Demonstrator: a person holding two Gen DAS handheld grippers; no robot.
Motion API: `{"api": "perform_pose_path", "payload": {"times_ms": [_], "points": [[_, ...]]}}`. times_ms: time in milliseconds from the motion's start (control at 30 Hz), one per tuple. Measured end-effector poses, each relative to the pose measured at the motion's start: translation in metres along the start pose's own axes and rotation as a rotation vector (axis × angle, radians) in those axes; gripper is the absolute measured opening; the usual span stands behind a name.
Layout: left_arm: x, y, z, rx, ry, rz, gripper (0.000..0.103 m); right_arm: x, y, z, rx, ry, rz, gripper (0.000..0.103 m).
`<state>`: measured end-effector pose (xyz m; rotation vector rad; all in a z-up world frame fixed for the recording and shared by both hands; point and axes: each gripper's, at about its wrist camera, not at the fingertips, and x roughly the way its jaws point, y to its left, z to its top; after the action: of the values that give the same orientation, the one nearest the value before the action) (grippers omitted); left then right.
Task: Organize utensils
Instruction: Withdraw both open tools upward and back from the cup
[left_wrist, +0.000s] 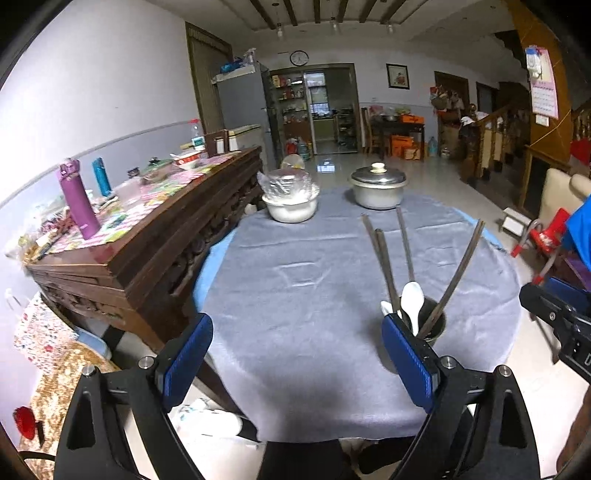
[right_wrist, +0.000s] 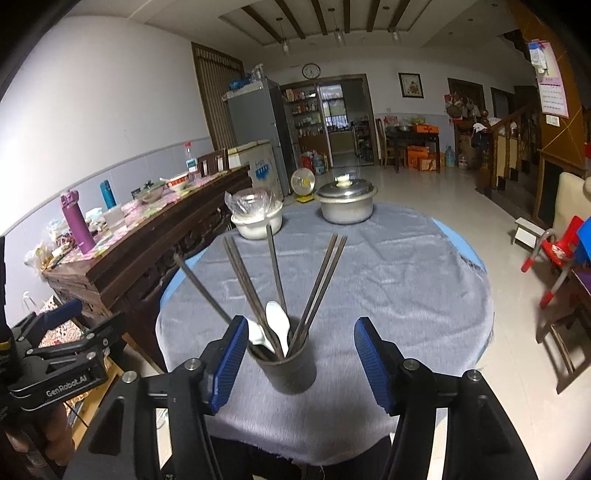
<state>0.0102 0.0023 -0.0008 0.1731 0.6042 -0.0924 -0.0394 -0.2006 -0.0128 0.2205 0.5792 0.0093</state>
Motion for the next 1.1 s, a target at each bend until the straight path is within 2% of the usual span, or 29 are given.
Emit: {"api": "perform_pose_path", "payload": {"times_ms": [333,567,1100], "points": [[-0.004,0.007,-0.009,-0.005,0.021,0.011,0.093,0.0,0.009,-0.017,0.004,0.055,-0.024,0.064],[-0.008,0.004,-0.012,0.009,0.012,0.014,0.093,0.002,0.016,-0.019,-0.001,0.068,-0.029,0.064],[0.004,0.016,-0.015,-0.039,0.047,0.031,0.093,0.006,0.014,-0.021,0.023,0.079,-0.051,0.064]]}}
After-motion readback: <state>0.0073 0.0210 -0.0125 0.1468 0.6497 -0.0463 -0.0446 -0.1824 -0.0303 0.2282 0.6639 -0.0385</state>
